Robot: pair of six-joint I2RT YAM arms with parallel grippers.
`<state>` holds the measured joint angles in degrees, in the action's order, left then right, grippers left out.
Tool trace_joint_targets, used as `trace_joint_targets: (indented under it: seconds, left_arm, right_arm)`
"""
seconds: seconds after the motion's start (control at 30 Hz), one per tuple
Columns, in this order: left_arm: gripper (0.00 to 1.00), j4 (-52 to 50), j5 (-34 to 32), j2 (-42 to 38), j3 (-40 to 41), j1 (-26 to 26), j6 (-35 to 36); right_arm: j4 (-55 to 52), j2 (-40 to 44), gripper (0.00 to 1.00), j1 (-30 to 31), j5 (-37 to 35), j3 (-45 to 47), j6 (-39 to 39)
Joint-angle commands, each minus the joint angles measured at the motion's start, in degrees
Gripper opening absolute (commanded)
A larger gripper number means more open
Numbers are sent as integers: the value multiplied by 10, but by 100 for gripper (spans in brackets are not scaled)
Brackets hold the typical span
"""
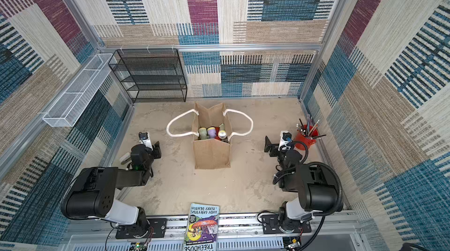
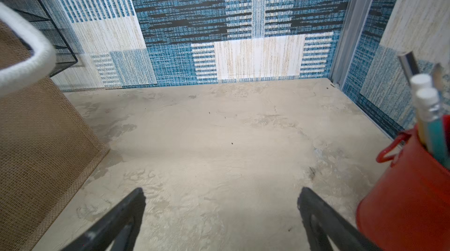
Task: Put the flashlights into the tote bags
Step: Reset both arms
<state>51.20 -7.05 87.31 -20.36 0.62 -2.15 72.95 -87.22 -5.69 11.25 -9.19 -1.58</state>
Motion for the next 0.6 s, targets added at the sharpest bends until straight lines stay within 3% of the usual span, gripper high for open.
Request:
trace_joint_targets:
  seconds: [0.0, 0.07, 0.1, 0.13, 0.17, 0.57]
  left_arm:
    - [56, -55, -19, 4, -43, 1, 1]
    - [62, -47, -15, 4, -38, 1, 2]
    - [70, -24, -16, 11, -32, 1, 4]
    - [97, -42, -15, 6, -36, 1, 2]
    - [99, -53, -16, 3, -39, 1, 1]
    - [99, -36, -15, 6, -35, 1, 4]
  right_arm:
    - [19, -2, 99, 8, 13, -17, 20]
    - [6, -4, 99, 15, 1, -26, 26]
    - [10, -6, 99, 17, -3, -27, 26]
    - [4, -6, 99, 19, -7, -28, 27]
    - [2, -6, 99, 22, -14, -29, 28]
    - [-2, -7, 99, 26, -30, -31, 26]
